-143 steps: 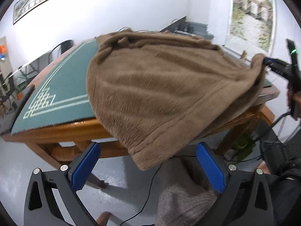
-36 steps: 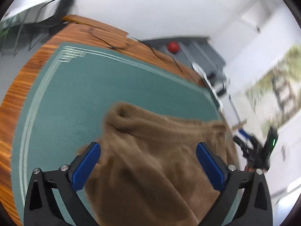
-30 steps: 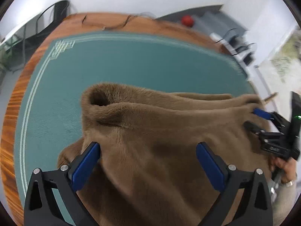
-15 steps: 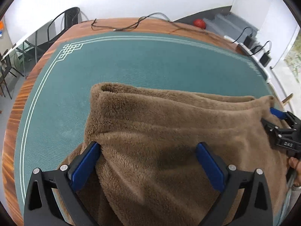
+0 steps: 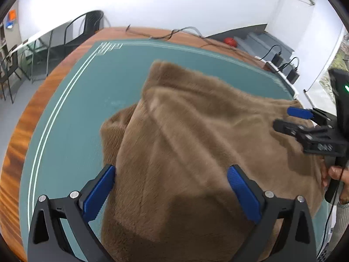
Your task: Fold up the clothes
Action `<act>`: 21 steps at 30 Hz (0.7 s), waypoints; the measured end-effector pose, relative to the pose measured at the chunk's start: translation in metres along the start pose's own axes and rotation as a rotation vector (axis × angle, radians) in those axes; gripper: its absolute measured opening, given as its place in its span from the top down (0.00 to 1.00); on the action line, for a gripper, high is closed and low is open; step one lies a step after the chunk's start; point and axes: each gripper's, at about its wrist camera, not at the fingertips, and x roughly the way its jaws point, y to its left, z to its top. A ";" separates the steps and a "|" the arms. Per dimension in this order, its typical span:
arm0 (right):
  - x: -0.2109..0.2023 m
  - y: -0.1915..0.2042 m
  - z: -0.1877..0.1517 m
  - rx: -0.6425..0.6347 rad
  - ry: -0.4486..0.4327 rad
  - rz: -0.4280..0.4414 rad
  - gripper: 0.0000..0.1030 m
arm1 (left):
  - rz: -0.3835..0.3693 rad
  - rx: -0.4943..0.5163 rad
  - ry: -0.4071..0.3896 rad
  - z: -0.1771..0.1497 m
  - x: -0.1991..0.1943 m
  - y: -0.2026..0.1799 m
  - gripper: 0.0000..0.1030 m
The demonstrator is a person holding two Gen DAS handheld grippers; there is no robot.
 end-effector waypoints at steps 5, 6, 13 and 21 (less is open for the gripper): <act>0.046 -0.009 0.018 0.065 0.060 -0.099 0.08 | -0.048 -0.031 -0.006 -0.004 0.010 0.015 0.01; 0.050 -0.017 0.020 0.095 0.059 -0.093 0.05 | -0.059 -0.035 -0.011 -0.005 0.010 0.018 0.01; 0.056 -0.012 0.025 0.099 0.058 -0.167 0.02 | -0.100 -0.029 -0.041 -0.011 0.010 0.024 0.01; 0.013 0.042 0.037 0.047 -0.061 -0.059 0.02 | -0.139 -0.079 -0.072 -0.011 -0.005 0.035 0.01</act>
